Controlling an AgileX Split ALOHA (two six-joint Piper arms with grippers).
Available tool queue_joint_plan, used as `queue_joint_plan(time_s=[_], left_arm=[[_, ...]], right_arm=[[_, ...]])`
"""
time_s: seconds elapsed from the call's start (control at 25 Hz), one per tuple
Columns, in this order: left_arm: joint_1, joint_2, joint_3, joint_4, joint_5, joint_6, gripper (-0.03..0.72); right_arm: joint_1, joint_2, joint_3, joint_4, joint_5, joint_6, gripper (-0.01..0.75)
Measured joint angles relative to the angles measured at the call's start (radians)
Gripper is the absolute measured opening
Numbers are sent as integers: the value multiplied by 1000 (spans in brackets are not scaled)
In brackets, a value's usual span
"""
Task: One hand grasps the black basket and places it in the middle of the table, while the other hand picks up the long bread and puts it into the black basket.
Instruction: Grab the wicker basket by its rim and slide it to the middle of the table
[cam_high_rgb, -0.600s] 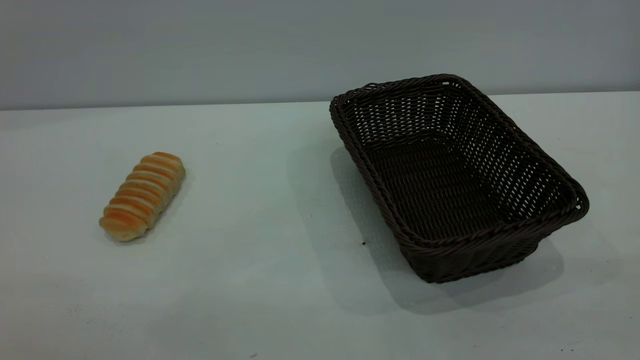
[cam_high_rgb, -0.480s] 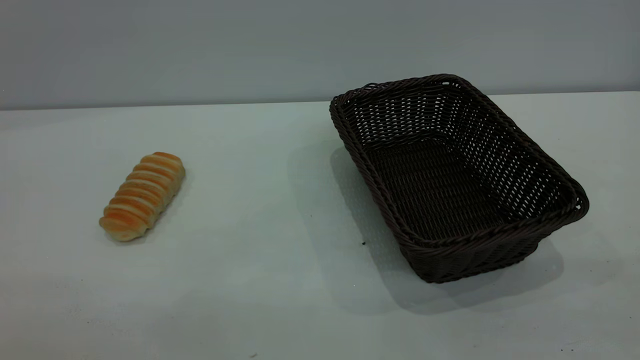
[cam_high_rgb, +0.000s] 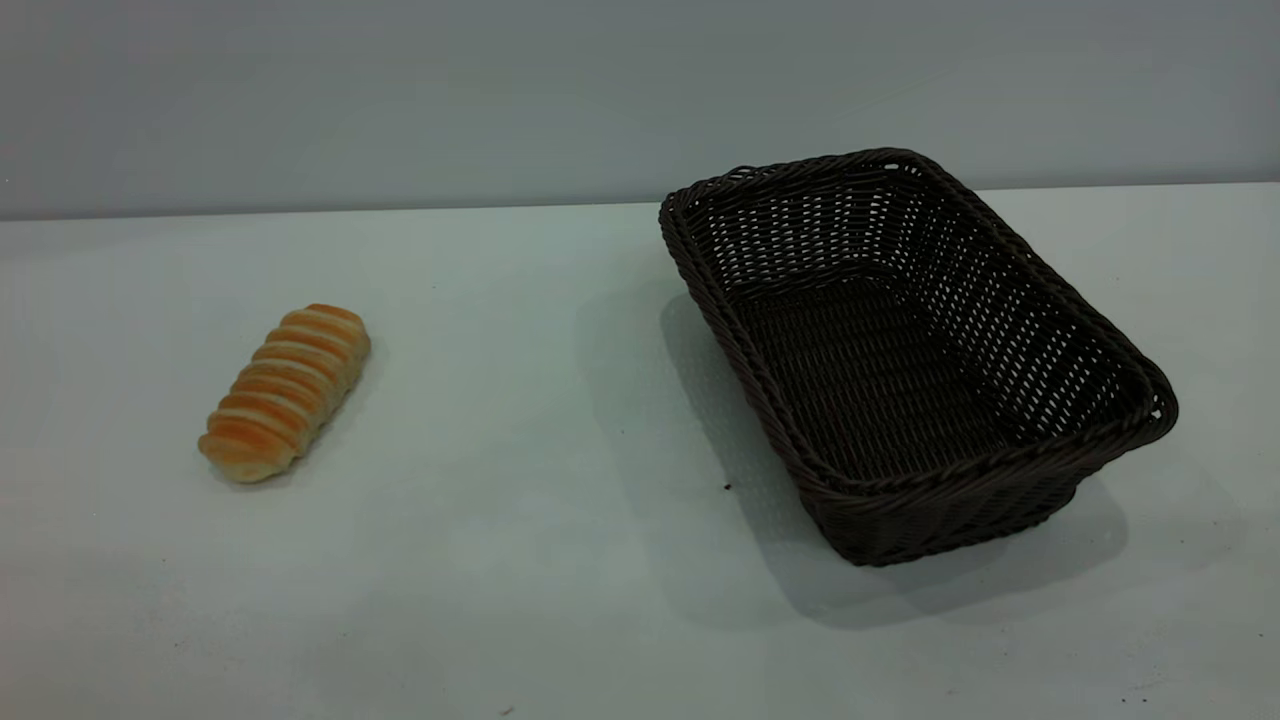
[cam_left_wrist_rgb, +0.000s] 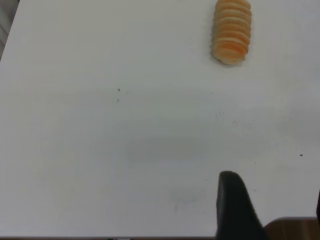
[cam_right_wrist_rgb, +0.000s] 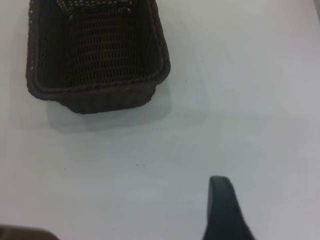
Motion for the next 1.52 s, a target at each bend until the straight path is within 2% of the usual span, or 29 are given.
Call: queue_joint_plan(time_s=[1.4,1.52], left_arm=[[0,0,0,0,0,2,431],[0,0,-14,-2,-37,4,431]], right_arm=[[0,0,-1,27,-2,-4,475],[0,0,-19,59,-34,-5,475]])
